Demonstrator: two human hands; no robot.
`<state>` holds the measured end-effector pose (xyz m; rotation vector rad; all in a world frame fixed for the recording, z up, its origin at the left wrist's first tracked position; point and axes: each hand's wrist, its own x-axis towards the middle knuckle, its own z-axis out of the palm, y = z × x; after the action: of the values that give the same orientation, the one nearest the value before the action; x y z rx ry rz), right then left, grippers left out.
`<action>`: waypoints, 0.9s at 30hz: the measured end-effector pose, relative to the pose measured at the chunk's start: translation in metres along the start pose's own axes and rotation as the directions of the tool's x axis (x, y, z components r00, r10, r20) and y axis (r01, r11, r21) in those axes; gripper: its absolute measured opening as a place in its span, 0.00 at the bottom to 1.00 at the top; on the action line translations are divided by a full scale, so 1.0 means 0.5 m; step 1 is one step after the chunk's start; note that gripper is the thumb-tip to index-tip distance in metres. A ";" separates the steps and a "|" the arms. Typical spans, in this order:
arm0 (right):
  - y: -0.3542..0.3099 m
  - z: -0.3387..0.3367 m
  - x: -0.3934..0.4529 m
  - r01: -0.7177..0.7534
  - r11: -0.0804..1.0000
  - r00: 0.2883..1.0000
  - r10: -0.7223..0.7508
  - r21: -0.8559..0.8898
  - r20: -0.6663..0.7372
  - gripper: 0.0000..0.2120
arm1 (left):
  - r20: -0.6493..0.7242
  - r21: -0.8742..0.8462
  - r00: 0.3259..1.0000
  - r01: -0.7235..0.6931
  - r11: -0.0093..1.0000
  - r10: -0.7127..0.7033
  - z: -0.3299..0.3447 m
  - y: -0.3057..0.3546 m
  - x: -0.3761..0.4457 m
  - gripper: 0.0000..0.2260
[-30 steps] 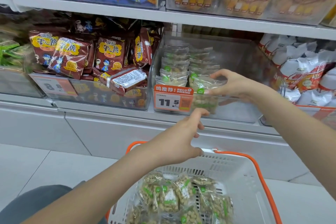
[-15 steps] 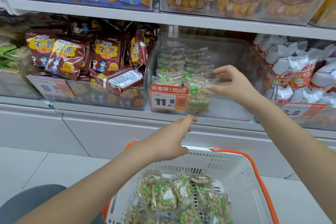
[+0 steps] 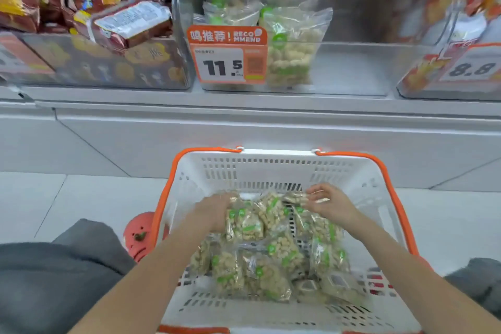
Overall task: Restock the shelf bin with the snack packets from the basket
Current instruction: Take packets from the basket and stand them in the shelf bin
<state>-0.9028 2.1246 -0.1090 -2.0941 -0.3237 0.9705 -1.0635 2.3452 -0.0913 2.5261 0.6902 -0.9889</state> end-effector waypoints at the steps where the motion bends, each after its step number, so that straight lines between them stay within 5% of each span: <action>1: 0.035 0.008 0.019 -0.034 0.997 0.999 0.034 -0.068 -0.004 0.17 | 0.043 -0.005 0.999 0.031 1.000 -0.030 0.031 -0.007 0.015 0.28; 5: 0.138 0.010 0.082 -0.161 0.887 0.985 0.117 -0.433 -0.127 0.32 | 0.116 0.334 0.982 0.101 0.937 -0.147 0.112 -0.034 0.036 0.26; 8: 0.185 0.011 0.105 -0.143 0.739 0.983 0.181 -0.658 -0.010 0.34 | 0.136 0.581 0.981 0.033 0.813 -0.137 0.144 -0.051 0.049 0.22; 13: 0.186 0.029 0.112 -0.050 0.373 0.990 0.138 -0.927 0.002 0.23 | 0.057 0.561 0.991 0.072 0.825 -0.125 0.168 -0.061 0.092 0.18; 17: 0.161 0.034 0.115 0.032 0.196 0.988 0.139 -0.980 0.060 0.19 | 0.056 0.338 0.988 0.117 0.934 -0.144 0.172 -0.074 0.096 0.20; 20: 0.156 0.040 0.099 0.106 0.253 0.982 0.128 -0.962 0.142 0.22 | 0.149 -0.026 0.970 0.198 0.980 -0.192 0.176 -0.080 0.076 0.28; 27: 0.148 0.028 0.018 0.057 0.559 0.992 0.065 -0.828 0.112 0.22 | 0.191 -0.003 0.950 0.251 0.968 -0.245 0.177 -0.066 0.031 0.16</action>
<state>-0.9138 2.0883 -0.1748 -2.8806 -1.0251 1.0760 -1.1191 2.3355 -0.1685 2.3203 0.9719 -1.2756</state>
